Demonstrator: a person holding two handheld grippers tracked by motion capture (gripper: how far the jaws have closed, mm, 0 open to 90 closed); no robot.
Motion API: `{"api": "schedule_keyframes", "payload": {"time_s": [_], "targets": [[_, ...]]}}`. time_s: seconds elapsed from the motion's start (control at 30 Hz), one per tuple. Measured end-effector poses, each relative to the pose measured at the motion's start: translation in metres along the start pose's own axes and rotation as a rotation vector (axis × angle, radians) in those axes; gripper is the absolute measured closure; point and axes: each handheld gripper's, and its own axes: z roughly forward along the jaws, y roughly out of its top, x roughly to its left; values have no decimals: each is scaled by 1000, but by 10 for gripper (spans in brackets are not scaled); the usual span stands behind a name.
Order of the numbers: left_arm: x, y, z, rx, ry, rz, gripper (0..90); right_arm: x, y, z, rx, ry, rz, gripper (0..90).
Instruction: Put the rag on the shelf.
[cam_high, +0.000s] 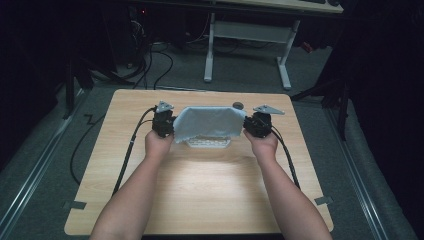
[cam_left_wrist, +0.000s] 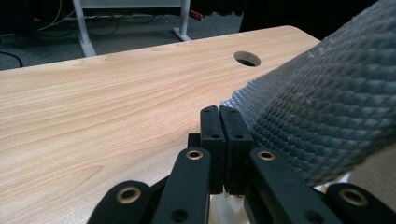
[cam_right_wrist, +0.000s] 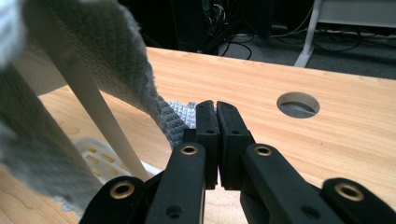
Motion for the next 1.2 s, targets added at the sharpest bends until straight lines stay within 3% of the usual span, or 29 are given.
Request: {"api": "schedule_keyframes", "payload": {"time_s": [0.3,0.43,0.83,0.9,1.2], "targets": [[2,-5,-3,2,7,-3,886,1,-1,0,4,-6,-5,875],[4,-4,-6,7,28,4,765,1,1,-1,3,-8,-13,782],[15,7,-27,-30,93,2,670,-7,18,-15,-37,-9,-20,663],[17,8,-30,-30,101,5,668,-9,20,-19,-46,-23,-31,618],[31,8,-47,-28,142,22,651,-15,20,-28,-40,-76,-54,564]]}}
